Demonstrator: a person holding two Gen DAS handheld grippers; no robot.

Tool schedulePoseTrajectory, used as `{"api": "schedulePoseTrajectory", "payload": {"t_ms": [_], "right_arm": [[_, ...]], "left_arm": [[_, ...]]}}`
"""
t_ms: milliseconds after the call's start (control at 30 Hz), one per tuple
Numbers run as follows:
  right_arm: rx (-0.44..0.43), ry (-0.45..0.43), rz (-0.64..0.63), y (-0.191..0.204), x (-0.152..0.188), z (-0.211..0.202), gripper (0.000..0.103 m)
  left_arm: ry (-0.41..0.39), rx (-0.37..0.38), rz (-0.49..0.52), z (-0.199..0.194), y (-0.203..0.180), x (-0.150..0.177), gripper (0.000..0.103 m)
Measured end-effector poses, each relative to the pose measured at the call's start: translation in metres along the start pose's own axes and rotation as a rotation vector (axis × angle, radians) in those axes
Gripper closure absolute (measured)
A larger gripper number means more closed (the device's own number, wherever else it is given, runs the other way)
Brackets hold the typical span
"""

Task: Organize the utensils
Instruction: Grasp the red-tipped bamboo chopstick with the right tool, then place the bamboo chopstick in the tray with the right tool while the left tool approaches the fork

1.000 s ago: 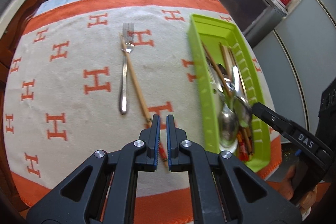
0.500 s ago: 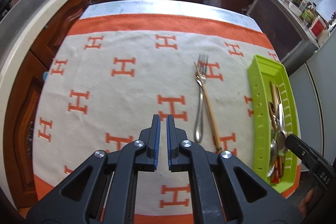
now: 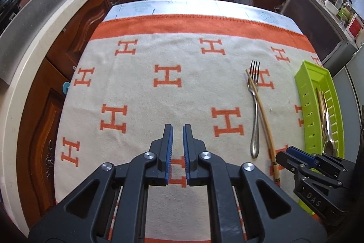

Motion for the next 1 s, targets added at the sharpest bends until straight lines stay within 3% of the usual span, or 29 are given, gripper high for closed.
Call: {"api": "schedulePoseTrajectory", "payload": {"t_ms": [333, 467, 733, 1000], "right_arm": [[0.099, -0.007, -0.131, 0.007, 0.003, 0.012, 0.08], [0.157, -0.032, -0.198, 0.006, 0.003, 0.012, 0.095], [0.07, -0.052, -0.071, 0.0, 0.002, 0.005, 0.096], [-0.011, -0.142, 0.026, -0.012, -0.008, -0.049, 0.096]], "left_arm": [[0.058, 0.034, 0.036, 0.023, -0.014, 0.02, 0.096], [0.07, 0.04, 0.042, 0.027, -0.019, 0.024, 0.096], [0.083, 0.048, 0.069, 0.026, -0.029, 0.03, 0.096], [0.067, 0.043, 0.102, 0.014, -0.039, 0.026, 0.096]]}}
Point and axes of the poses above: each gripper's, at about its wrist camera, not at the fingertips, and z roughly the way its jaws point, y to its left, x to its underside, the point moved 10 cm from there along z, roughly the way its jaws point, and after that the axes turned 13 degrees about -y, right-handed, at the moved point
